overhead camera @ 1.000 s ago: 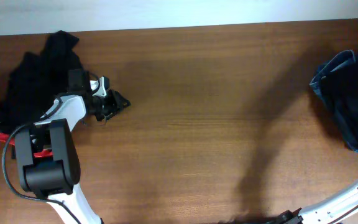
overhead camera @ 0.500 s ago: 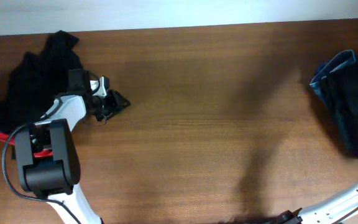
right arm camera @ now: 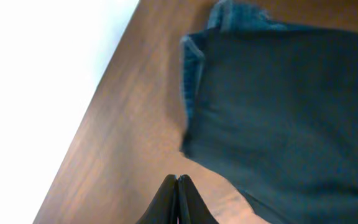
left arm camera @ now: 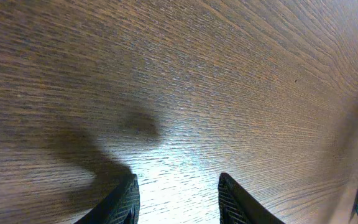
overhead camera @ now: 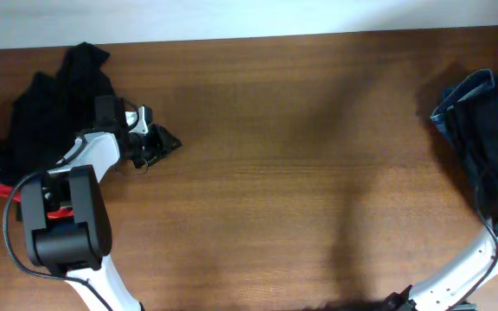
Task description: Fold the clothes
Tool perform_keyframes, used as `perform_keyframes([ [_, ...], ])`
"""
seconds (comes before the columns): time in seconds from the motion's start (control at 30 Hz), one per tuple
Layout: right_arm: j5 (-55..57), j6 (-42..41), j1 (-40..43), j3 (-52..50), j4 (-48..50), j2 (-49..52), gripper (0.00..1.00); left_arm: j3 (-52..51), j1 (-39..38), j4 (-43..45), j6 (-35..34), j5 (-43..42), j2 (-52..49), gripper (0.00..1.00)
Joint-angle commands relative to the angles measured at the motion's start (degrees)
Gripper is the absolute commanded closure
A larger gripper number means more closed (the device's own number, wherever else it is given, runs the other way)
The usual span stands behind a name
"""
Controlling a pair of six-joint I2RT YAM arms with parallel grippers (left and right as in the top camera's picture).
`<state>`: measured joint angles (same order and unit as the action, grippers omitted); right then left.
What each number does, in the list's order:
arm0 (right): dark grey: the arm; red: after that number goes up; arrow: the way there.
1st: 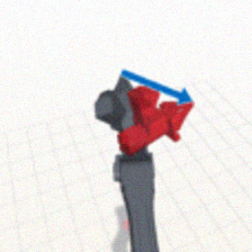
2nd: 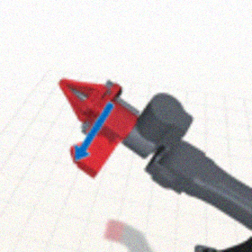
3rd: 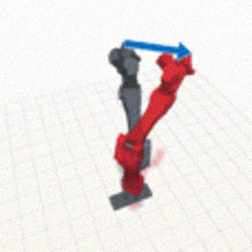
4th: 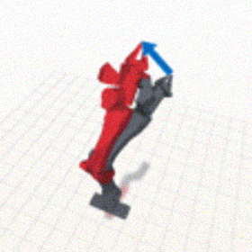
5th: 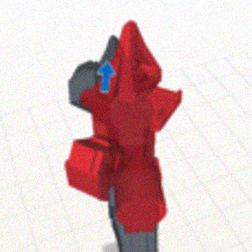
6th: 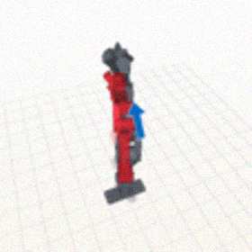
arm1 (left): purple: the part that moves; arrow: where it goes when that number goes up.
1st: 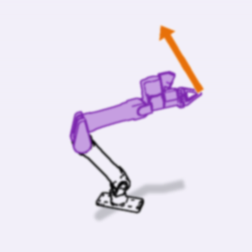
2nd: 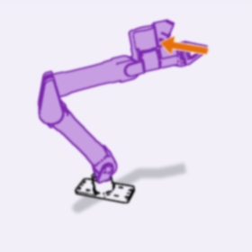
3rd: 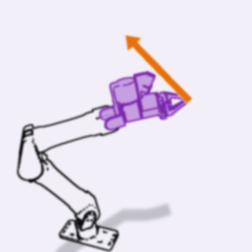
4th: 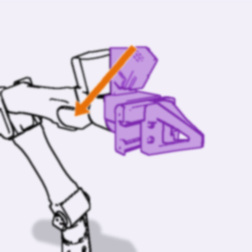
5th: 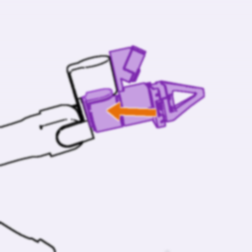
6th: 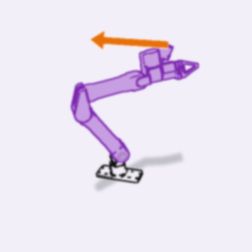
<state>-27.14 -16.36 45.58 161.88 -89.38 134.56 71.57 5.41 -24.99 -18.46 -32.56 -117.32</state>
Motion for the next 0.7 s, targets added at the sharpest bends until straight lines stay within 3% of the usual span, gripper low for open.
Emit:
perform_keyframes([
  [0.0, -1.86, 0.87, -1.73, -3.28, 2.73, 3.21, 0.96, -0.98, -0.15, -0.55, -0.55, 4.09, -0.9, 0.59],
  [0.37, -2.32, 1.14, 0.02, -15.93, 9.18, 4.74, 0.96, -0.98, -0.17, -0.55, -0.57, 6.78, -0.92, 0.59],
  [0.67, -11.45, -1.49, -0.2, -39.69, 35.26, 4.74, 0.96, -0.98, -0.15, -0.76, -0.57, 7.08, -0.92, 0.59],
])
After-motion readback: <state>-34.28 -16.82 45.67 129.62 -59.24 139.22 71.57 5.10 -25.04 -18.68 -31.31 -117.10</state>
